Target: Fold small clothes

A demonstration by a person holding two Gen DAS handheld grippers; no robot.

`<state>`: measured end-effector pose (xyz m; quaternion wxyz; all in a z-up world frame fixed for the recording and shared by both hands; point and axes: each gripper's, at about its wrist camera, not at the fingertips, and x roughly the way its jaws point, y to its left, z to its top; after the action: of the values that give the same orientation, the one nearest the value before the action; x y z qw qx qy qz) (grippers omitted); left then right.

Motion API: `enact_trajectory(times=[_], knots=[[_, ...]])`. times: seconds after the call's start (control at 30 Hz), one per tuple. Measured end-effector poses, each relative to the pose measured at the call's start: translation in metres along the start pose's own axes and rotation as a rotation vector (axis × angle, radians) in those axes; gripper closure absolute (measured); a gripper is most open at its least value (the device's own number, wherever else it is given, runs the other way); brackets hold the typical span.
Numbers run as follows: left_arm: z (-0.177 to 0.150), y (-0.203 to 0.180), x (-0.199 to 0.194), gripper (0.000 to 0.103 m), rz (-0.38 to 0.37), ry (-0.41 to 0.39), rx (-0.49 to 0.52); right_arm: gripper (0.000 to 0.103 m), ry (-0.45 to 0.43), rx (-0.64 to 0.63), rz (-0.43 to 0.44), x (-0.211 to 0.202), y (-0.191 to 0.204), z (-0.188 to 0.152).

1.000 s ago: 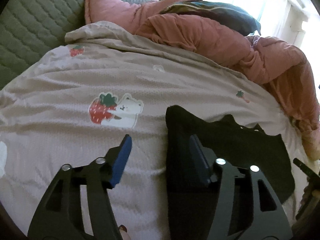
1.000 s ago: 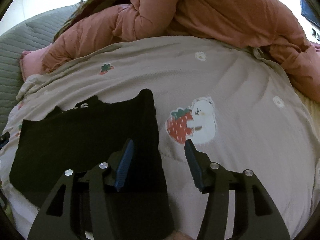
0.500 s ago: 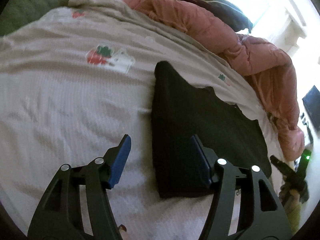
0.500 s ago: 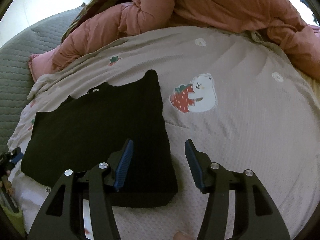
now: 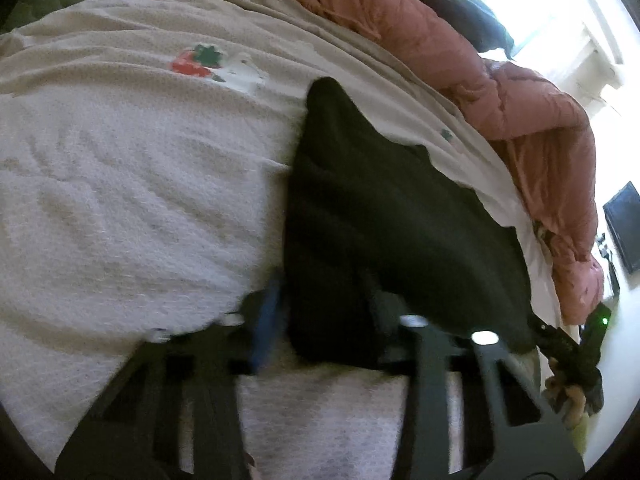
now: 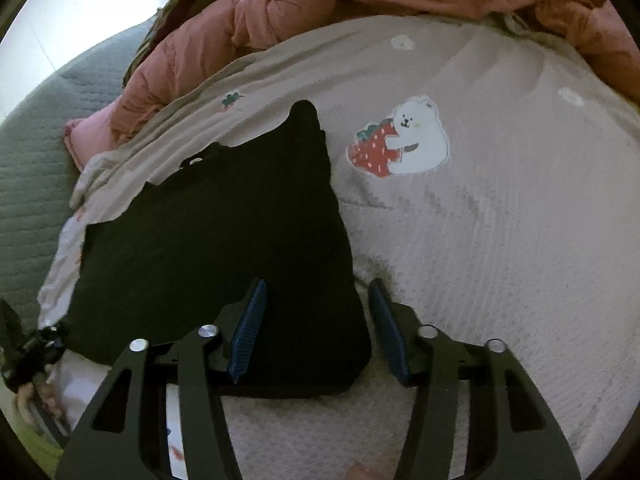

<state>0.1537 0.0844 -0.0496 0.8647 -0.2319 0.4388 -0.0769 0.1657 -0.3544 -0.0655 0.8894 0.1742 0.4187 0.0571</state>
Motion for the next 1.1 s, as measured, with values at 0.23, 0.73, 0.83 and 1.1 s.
enact_trajectory(times=[0.23, 0.73, 0.83, 1.1], knots=[[0.002, -0.010, -0.015, 0.092, 0.017, -0.020, 0.074, 0.094, -0.083, -0.089, -0.065, -0.029, 0.013, 0.005], [-0.008, 0.006, -0.005, 0.077, 0.066, 0.034, 0.062, 0.085, -0.010, -0.065, -0.171, -0.006, -0.004, -0.011], [-0.009, 0.003, -0.007, 0.074, 0.073, 0.029, 0.066, 0.075, -0.023, -0.082, -0.203, -0.009, 0.001, -0.011], [-0.010, -0.001, -0.016, 0.064, 0.107, 0.009, 0.079, 0.060, -0.046, -0.085, -0.216, -0.022, 0.001, -0.016]])
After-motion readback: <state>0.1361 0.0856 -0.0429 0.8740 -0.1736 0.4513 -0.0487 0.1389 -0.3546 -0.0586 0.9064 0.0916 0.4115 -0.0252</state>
